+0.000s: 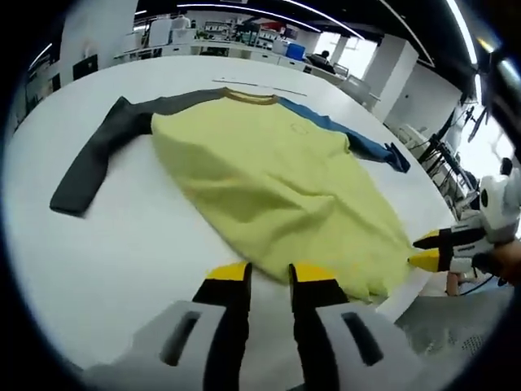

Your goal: Fold the garment on the visible template until the final outline fits inside the template.

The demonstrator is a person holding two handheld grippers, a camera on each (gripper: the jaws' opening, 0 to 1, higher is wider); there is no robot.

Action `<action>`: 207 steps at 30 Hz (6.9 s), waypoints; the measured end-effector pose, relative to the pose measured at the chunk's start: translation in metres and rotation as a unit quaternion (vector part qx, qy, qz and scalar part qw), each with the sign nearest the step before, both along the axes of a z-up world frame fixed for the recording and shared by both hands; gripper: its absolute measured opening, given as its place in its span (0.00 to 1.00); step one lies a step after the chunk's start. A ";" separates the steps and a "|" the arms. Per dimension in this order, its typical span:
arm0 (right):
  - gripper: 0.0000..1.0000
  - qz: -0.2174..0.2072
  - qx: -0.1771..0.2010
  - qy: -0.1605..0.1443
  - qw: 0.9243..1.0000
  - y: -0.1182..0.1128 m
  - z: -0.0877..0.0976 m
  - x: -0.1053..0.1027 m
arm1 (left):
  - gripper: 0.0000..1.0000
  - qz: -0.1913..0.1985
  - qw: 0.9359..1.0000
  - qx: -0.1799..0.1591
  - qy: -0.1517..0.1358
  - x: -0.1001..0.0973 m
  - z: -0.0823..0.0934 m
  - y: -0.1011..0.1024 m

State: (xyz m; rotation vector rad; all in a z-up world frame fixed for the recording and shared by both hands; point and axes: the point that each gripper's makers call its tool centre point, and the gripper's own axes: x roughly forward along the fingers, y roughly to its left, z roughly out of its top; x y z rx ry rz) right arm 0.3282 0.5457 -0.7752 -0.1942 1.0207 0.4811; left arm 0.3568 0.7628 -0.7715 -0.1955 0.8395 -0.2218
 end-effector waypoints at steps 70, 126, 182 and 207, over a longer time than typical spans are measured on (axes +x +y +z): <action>0.00 -0.036 0.051 0.024 0.998 -0.015 0.007 0.000 | 0.00 0.019 0.988 0.021 0.154 -0.072 0.007 0.129; 0.63 -0.048 0.111 -0.131 0.984 -0.096 0.086 0.139 | 0.99 -0.059 0.989 0.059 -0.125 -0.011 0.088 0.103; 0.00 -0.150 -0.015 -0.094 0.984 -0.232 0.033 0.225 | 0.93 -0.058 0.987 0.084 -0.128 -0.001 0.094 0.104; 0.00 -0.222 -0.016 -0.047 0.974 -0.244 0.034 0.202 | 0.99 -0.063 0.985 0.090 -0.132 -0.011 0.098 0.109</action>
